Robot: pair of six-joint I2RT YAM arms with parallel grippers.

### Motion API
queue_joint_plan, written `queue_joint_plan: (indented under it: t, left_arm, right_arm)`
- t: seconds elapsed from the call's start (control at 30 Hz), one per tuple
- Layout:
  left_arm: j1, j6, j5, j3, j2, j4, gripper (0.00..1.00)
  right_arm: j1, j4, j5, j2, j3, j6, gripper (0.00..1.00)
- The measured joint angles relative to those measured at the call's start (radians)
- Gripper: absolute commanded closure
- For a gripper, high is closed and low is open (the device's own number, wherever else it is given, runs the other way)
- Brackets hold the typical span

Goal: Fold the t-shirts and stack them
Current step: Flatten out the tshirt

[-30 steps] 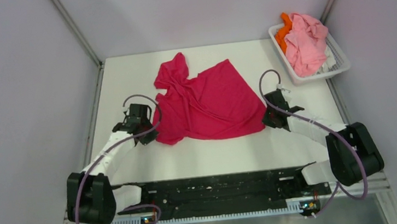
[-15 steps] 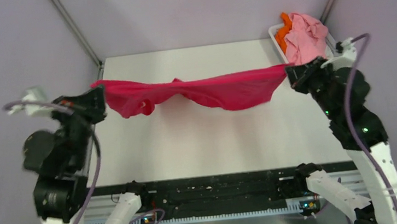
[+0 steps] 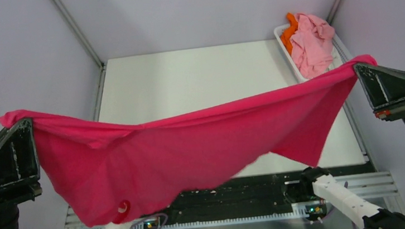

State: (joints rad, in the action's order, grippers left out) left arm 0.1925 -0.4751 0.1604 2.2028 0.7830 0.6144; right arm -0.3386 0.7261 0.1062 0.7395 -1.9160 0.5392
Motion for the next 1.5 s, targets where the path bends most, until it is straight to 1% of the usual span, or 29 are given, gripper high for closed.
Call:
queue_joint_plan:
  t: [0.13,0.23,0.3,0.43,0.5,0.6,0.67,0.7,0.77,0.8,0.83,0.87,0.9,0.93,0.97,1.0,1.03,1.07,1.1,1.17,1.27,1.33,1.4,1.5]
  left_arm:
    - [-0.002,0.016,0.016,-0.013,0.005,-0.016,1.00]
    - [-0.002,0.030,0.009,-0.060,0.018,-0.043,1.00]
    - [-0.002,0.038,-0.004,-0.116,0.034,-0.064,1.00]
    - [-0.002,0.075,-0.058,-0.318,0.100,-0.147,1.00]
    - [-0.002,0.098,-0.097,-0.417,0.173,-0.190,1.00]
    - [-0.002,0.138,-0.156,-0.533,0.347,-0.261,1.00]
    - [-0.002,0.169,-0.205,-0.564,0.521,-0.304,1.00]
    - [-0.002,0.183,-0.224,-0.563,0.606,-0.319,0.95]
    - [-0.002,0.216,-0.280,-0.509,0.837,-0.328,0.65]
    - [-0.002,0.229,-0.309,-0.446,0.973,-0.311,0.48]
    - [-0.002,0.240,-0.328,-0.362,1.103,-0.284,0.14]
    - [-0.002,0.245,-0.344,-0.245,1.249,-0.245,0.03]
    - [-0.002,0.260,-0.351,-0.149,1.361,-0.224,0.01]
    - [-0.003,0.260,-0.358,-0.024,1.488,-0.186,0.01]
    - [-0.003,0.266,-0.363,0.078,1.598,-0.167,0.01]
    - [-0.004,0.268,-0.365,0.142,1.676,-0.152,0.01]
    - [-0.004,0.269,-0.367,0.167,1.723,-0.137,0.01]
    - [-0.005,0.270,-0.369,0.163,1.749,-0.117,0.01]
    - [-0.005,0.270,-0.369,0.146,1.756,-0.108,0.01]
    - [-0.006,0.269,-0.369,0.069,1.729,-0.137,0.01]
    - [-0.008,0.259,-0.376,-0.101,1.617,-0.203,0.01]
    - [-0.010,0.232,-0.383,-0.211,1.514,-0.253,0.01]
    - [-0.013,0.201,-0.371,-0.250,1.445,-0.278,0.01]
    - [-0.015,0.138,-0.301,-0.252,1.373,-0.327,0.01]
  right_arm:
    - [0.000,0.029,-0.015,-0.001,-0.021,-0.016,1.00]
    - [0.000,0.037,-0.058,-0.001,0.023,-0.026,1.00]
    - [0.000,0.045,-0.106,0.001,0.073,-0.032,1.00]
    - [0.000,0.020,-0.262,0.014,0.263,-0.040,1.00]
    - [0.000,-0.003,-0.337,0.038,0.369,-0.039,1.00]
    - [0.000,-0.066,-0.435,0.119,0.544,-0.033,1.00]
    - [0.001,-0.120,-0.493,0.207,0.651,-0.027,1.00]
    - [0.005,-0.150,-0.517,0.262,0.694,-0.022,1.00]
    - [0.026,-0.219,-0.538,0.412,0.771,-0.006,1.00]
    - [0.039,-0.249,-0.534,0.479,0.793,0.000,1.00]
    - [0.059,-0.286,-0.526,0.561,0.812,0.008,0.97]
    - [0.079,-0.317,-0.514,0.636,0.818,0.013,0.83]
    - [0.096,-0.348,-0.504,0.700,0.818,0.016,0.68]
    - [0.117,-0.394,-0.494,0.778,0.812,0.018,0.57]
    - [0.135,-0.423,-0.481,0.864,0.790,0.015,0.47]
    - [0.144,-0.438,-0.474,0.932,0.762,0.016,0.33]
    - [0.154,-0.451,-0.467,1.008,0.717,0.006,0.22]
    - [0.160,-0.456,-0.461,1.072,0.667,-0.001,0.10]
    - [0.164,-0.459,-0.457,1.120,0.621,-0.005,0.02]
    - [0.164,-0.470,-0.448,1.185,0.542,-0.024,0.01]
    - [0.164,-0.472,-0.441,1.188,0.497,-0.041,0.01]
    - [0.164,-0.472,-0.434,1.175,0.484,-0.050,0.01]
    - [0.164,-0.467,-0.430,1.143,0.504,-0.051,0.01]
    - [0.164,-0.475,-0.408,1.058,0.591,-0.047,0.01]
